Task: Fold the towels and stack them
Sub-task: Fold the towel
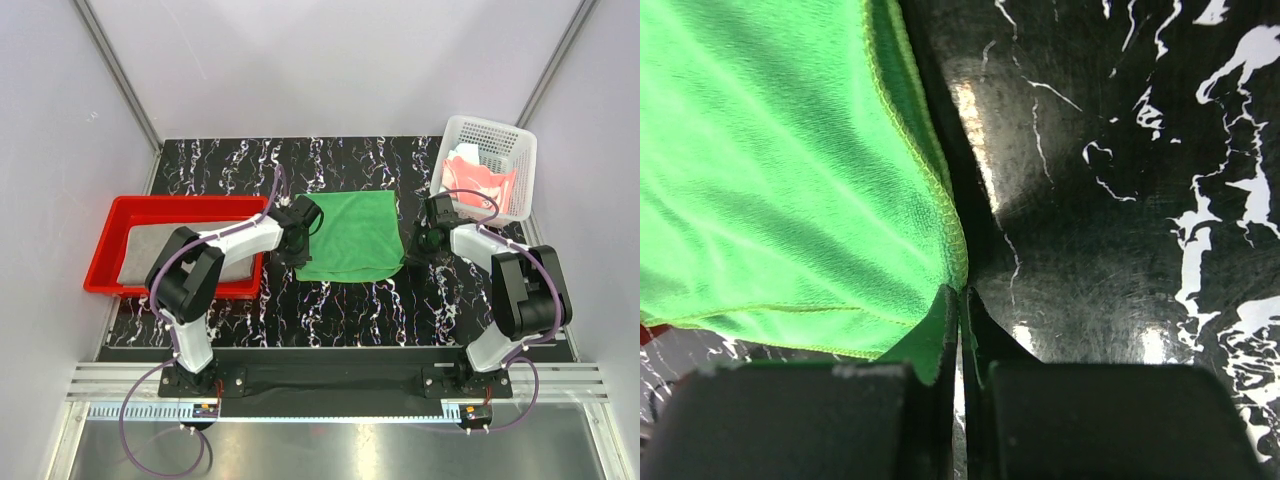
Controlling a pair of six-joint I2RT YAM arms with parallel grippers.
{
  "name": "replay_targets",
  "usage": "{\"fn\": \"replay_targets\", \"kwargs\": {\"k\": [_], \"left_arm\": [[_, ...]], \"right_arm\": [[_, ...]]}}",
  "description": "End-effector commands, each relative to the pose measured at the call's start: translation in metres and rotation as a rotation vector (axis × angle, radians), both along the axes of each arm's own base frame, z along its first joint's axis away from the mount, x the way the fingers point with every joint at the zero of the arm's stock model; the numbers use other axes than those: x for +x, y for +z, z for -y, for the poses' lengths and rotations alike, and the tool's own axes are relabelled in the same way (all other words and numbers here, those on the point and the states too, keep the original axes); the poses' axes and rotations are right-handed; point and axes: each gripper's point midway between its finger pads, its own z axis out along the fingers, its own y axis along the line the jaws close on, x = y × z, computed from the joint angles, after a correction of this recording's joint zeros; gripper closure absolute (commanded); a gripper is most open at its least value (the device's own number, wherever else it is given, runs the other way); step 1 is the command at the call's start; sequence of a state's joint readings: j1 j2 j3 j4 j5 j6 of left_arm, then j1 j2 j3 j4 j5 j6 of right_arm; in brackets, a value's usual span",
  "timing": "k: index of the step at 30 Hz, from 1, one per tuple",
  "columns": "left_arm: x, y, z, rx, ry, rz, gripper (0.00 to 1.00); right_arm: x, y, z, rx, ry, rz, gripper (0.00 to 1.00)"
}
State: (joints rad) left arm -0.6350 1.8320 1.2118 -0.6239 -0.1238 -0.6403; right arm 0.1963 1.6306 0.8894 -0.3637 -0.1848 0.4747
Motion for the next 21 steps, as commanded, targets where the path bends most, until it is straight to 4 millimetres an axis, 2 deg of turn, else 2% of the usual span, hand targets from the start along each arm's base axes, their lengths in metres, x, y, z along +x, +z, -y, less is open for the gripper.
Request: {"fn": "replay_targets", "kwargs": {"k": [1, 2, 7, 12, 14, 21], "left_arm": [[0.012, 0.030, 0.003, -0.040, 0.033, 0.089, 0.89], [0.013, 0.029, 0.005, -0.052, 0.033, 0.094, 0.84], [0.013, 0.015, 0.015, -0.083, 0.028, 0.061, 0.77], [0.012, 0.000, 0.013, -0.050, 0.047, 0.026, 0.77], [0.011, -0.004, 0.009, -0.029, 0.054, 0.016, 0.81], [0.012, -0.006, 0.004, 0.007, 0.055, 0.014, 0.81]], "right_arm": [[0.010, 0.022, -0.006, 0.017, 0.024, 0.082, 1.00], [0.010, 0.024, -0.007, 0.021, 0.023, 0.084, 1.00], [0.010, 0.024, -0.007, 0.019, 0.027, 0.089, 1.00], [0.009, 0.022, -0.007, 0.017, 0.032, 0.084, 1.00], [0.009, 0.023, -0.006, 0.015, 0.031, 0.087, 1.00], [0.009, 0.020, -0.007, 0.016, 0.033, 0.086, 1.00]]}}
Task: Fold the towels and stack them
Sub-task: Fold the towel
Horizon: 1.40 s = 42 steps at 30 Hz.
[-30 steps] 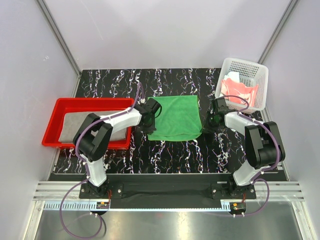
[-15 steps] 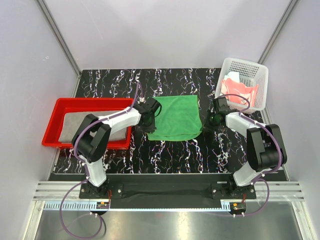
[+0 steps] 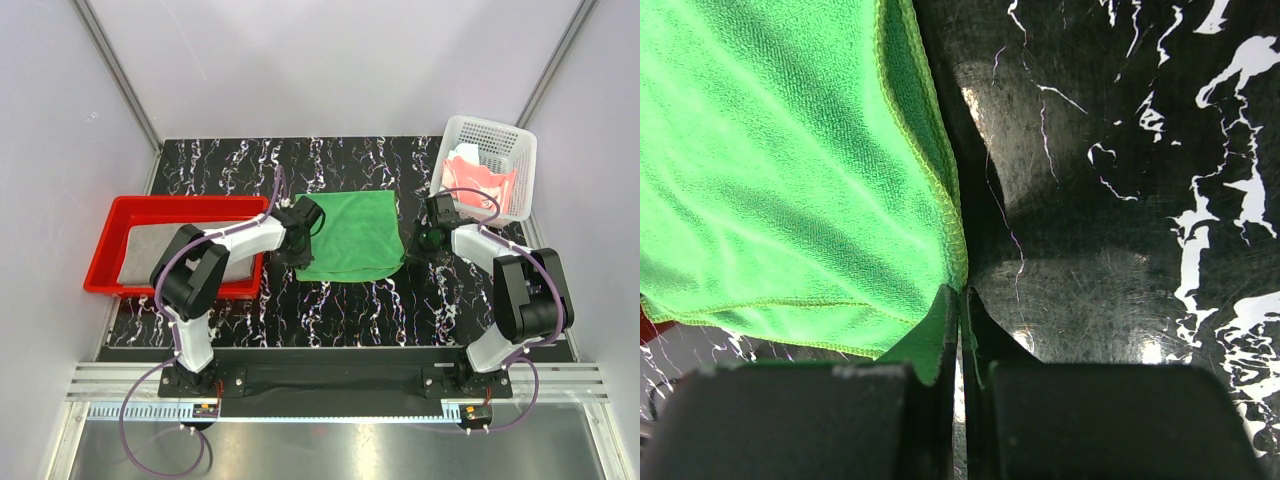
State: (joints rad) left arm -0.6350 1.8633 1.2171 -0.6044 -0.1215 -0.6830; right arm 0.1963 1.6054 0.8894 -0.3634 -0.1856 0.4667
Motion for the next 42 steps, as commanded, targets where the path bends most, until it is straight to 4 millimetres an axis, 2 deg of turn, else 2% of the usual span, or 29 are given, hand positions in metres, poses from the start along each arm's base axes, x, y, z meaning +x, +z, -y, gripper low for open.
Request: {"fn": "replay_targets", "kwargs": {"k": [1, 4, 9, 17, 24, 38, 40, 42], "left_arm": [[0.010, 0.003, 0.000, 0.023, 0.015, 0.024, 0.81], [0.011, 0.003, 0.000, 0.028, 0.006, 0.020, 0.79], [0.012, 0.008, 0.000, 0.033, 0.003, 0.021, 1.00], [0.014, 0.036, -0.002, 0.038, -0.006, 0.049, 1.00], [0.014, 0.049, -0.003, 0.041, -0.021, 0.063, 1.00], [0.014, 0.053, -0.003, 0.068, -0.066, 0.057, 1.00], [0.013, 0.048, 0.000, 0.060, -0.078, 0.041, 0.98], [0.010, 0.042, 0.004, 0.040, -0.094, 0.023, 0.98]], "right_arm": [[0.007, 0.012, -0.006, 0.013, 0.027, 0.058, 1.00], [0.008, 0.013, -0.006, 0.013, 0.026, 0.061, 1.00], [0.007, 0.013, -0.006, 0.013, 0.029, 0.057, 1.00], [0.014, 0.024, -0.007, 0.014, 0.031, 0.077, 1.00], [0.013, 0.026, -0.008, 0.015, 0.040, 0.080, 1.00], [0.019, 0.035, -0.006, -0.004, 0.049, 0.092, 1.00], [0.018, 0.029, -0.006, -0.005, 0.046, 0.076, 0.90], [0.016, 0.023, -0.009, 0.011, 0.050, 0.066, 0.88]]}}
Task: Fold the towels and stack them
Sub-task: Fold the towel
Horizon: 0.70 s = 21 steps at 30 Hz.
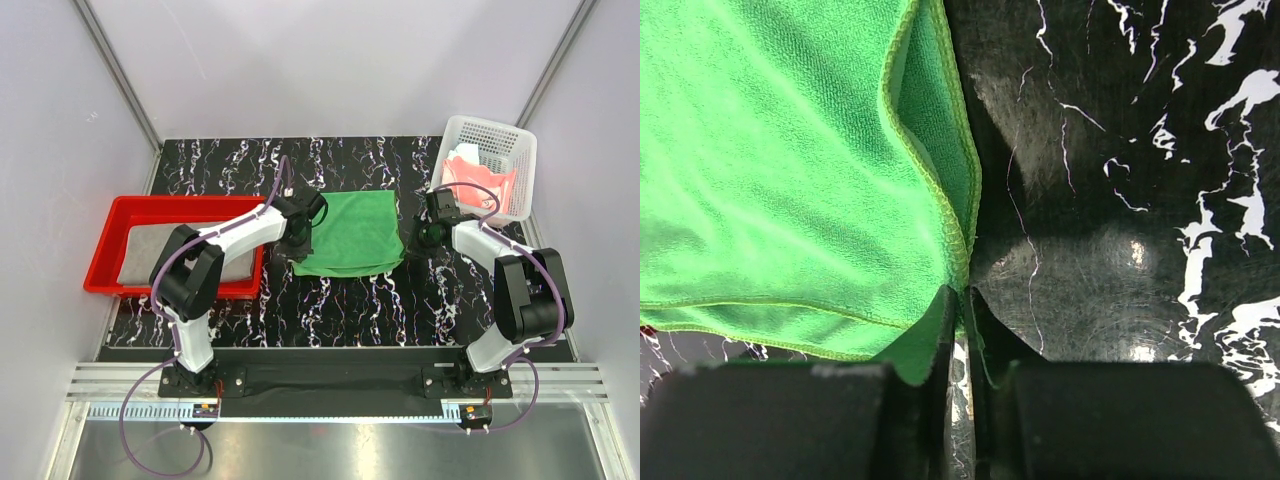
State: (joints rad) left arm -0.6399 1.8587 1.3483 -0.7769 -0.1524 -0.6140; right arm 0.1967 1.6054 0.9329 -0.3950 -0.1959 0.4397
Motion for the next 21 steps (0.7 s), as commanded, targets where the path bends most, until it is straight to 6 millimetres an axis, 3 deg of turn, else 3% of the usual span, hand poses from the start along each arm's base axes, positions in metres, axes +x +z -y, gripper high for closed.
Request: {"fn": "replay_targets", "kwargs": {"k": [1, 4, 8, 11, 14, 15, 21], "left_arm": [[0.007, 0.009, 0.012, -0.042, -0.038, 0.032, 0.99], [0.007, 0.005, 0.016, -0.060, -0.040, 0.028, 1.00], [0.008, 0.003, 0.018, -0.062, -0.047, 0.023, 1.00], [0.009, 0.004, 0.020, -0.067, -0.053, 0.022, 0.99], [0.010, 0.004, 0.021, -0.064, -0.057, 0.021, 0.89], [0.009, 0.003, 0.020, -0.062, -0.056, 0.017, 0.84], [0.009, -0.001, 0.019, -0.059, -0.053, 0.010, 0.83]], "right_arm": [[0.009, 0.008, -0.007, 0.014, 0.020, 0.041, 0.88], [0.008, 0.001, -0.006, 0.008, 0.026, 0.034, 0.79], [0.008, 0.001, -0.004, -0.005, 0.028, 0.043, 0.78], [0.009, 0.002, -0.005, -0.004, 0.034, 0.042, 0.88], [0.010, 0.001, -0.008, 0.005, 0.044, 0.041, 1.00], [0.009, 0.000, -0.009, 0.007, 0.045, 0.038, 1.00], [0.010, 0.003, -0.012, 0.019, 0.045, 0.042, 1.00]]}}
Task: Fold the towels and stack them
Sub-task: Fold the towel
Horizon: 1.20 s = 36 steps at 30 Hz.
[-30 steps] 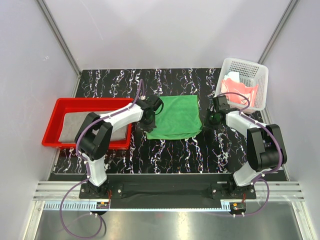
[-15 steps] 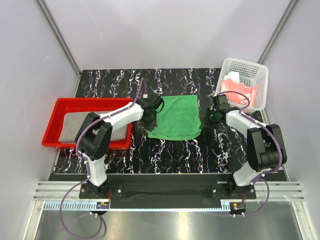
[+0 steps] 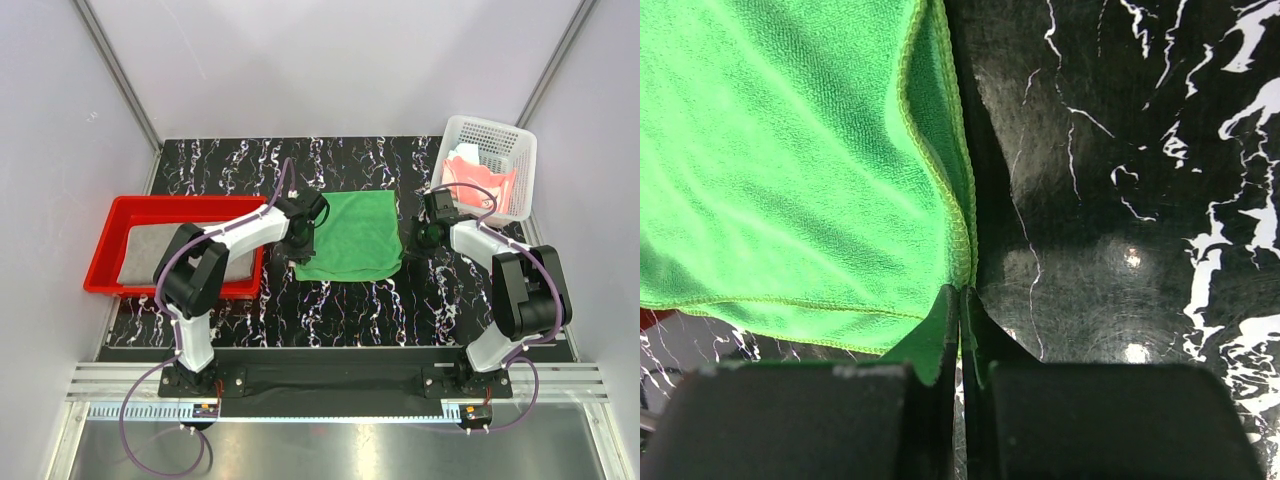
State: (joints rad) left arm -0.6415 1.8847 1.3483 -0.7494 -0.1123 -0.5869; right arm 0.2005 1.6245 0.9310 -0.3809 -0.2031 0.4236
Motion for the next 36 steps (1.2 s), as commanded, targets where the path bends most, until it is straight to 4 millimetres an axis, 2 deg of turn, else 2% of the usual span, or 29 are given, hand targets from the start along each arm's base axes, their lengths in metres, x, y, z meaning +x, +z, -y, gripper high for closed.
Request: {"fn": "replay_targets", "kwargs": {"k": [1, 10, 14, 15, 19, 21, 24, 28, 33, 35, 36], "left_arm": [[0.009, 0.006, 0.013, -0.040, -0.016, 0.029, 0.82], [0.018, 0.002, 0.020, -0.057, -0.011, 0.047, 0.82], [0.021, -0.003, 0.023, -0.060, -0.011, 0.043, 0.94], [0.021, -0.005, 0.023, -0.058, -0.012, 0.038, 1.00], [0.020, -0.001, 0.021, -0.050, -0.006, 0.038, 1.00], [0.019, 0.005, 0.013, -0.022, 0.011, 0.047, 1.00], [0.018, 0.029, 0.004, -0.012, 0.028, 0.099, 1.00], [0.015, 0.044, -0.003, -0.013, 0.036, 0.134, 1.00], [0.010, 0.041, -0.005, -0.027, 0.018, 0.137, 1.00], [0.005, 0.031, -0.005, -0.025, 0.004, 0.115, 1.00], [0.004, 0.027, -0.001, -0.044, -0.007, 0.106, 0.94]], "right_arm": [[0.010, 0.009, -0.009, 0.021, 0.023, 0.046, 1.00], [0.011, 0.016, -0.013, 0.035, 0.030, 0.059, 1.00], [0.011, 0.016, -0.013, 0.035, 0.031, 0.056, 1.00], [0.011, 0.016, -0.013, 0.034, 0.035, 0.057, 1.00], [0.011, 0.018, -0.013, 0.031, 0.038, 0.061, 1.00], [0.010, 0.020, -0.012, 0.029, 0.043, 0.057, 1.00], [0.011, 0.031, -0.013, 0.033, 0.047, 0.073, 1.00], [0.012, 0.044, -0.016, 0.054, 0.053, 0.096, 1.00], [0.009, 0.037, -0.017, 0.055, 0.055, 0.081, 1.00], [0.007, 0.034, -0.016, 0.055, 0.054, 0.077, 1.00], [0.007, 0.033, -0.016, 0.057, 0.054, 0.074, 1.00]]}}
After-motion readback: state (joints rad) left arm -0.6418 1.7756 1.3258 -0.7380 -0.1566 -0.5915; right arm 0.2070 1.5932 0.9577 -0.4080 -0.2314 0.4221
